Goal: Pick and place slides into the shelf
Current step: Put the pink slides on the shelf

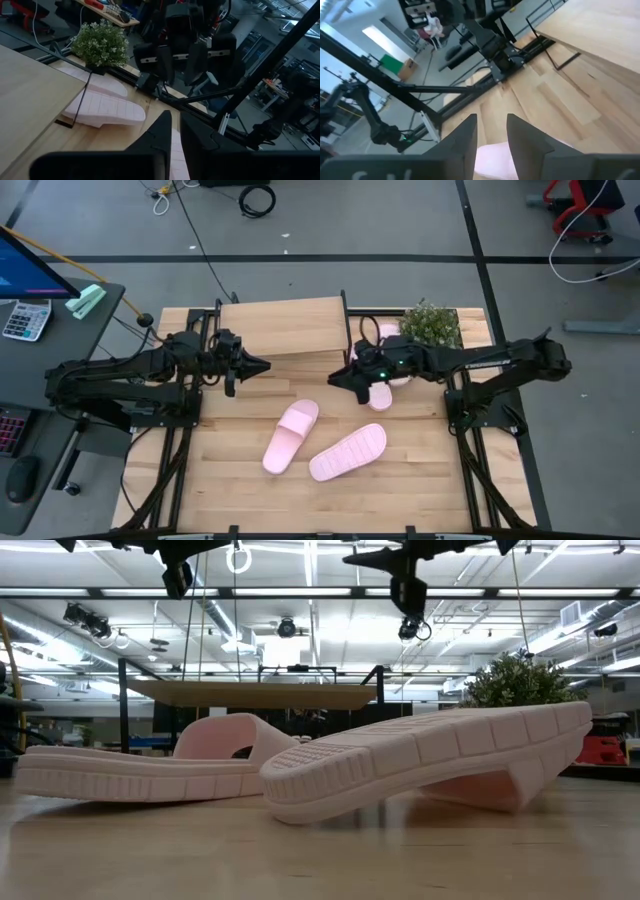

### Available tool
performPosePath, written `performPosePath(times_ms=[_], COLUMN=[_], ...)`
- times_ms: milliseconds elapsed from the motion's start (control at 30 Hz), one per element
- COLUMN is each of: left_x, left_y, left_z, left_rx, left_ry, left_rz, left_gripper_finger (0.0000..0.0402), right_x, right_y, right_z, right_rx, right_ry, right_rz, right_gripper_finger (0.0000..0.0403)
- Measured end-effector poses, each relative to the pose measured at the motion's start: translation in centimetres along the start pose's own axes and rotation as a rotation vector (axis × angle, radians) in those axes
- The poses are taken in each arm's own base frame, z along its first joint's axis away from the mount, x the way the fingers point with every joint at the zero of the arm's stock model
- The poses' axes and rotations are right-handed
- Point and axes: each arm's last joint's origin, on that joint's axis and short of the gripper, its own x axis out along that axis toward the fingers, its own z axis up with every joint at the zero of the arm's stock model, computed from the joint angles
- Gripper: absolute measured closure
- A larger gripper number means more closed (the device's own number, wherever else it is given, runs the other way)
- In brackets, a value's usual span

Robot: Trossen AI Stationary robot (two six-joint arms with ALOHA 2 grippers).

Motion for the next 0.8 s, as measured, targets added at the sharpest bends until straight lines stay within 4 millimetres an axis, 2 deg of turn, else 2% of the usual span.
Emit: performPosePath(times_ms=[200,333,433,600,800], left_x=[0.0,-0.1,-0.5,-1.9,-3.9], left_y=[0.0,-0.2,-0.3,-0.6,-1.0], left_z=[0.0,0.0,0.0,0.0,0.3], left_rx=[0.001,0.074,0.116,0.172,0.265], left_ry=[0.001,0.019,0.023,0.085,0.291], left_rz=[0.0,-0.044,-0.072,-0.093,-0.024], left_gripper_finger=[0.0345,0.0337,0.0326,0.0301,0.0277], right_x=[2.3,4.3,5.7,8.1,9.7], right_y=[0.8,-0.1,-0.7,-2.1,-3.5], right_z=[2.4,3.3,3.8,3.8,2.9], right_rx=[-0.055,-0.043,-0.014,0.05,0.115], right_ry=[0.095,0.24,0.297,0.366,0.451], right_rz=[-0.058,-0.171,-0.166,-0.127,-0.088], right_gripper_finger=[0.0293,0.0291,0.0291,0.0291,0.029])
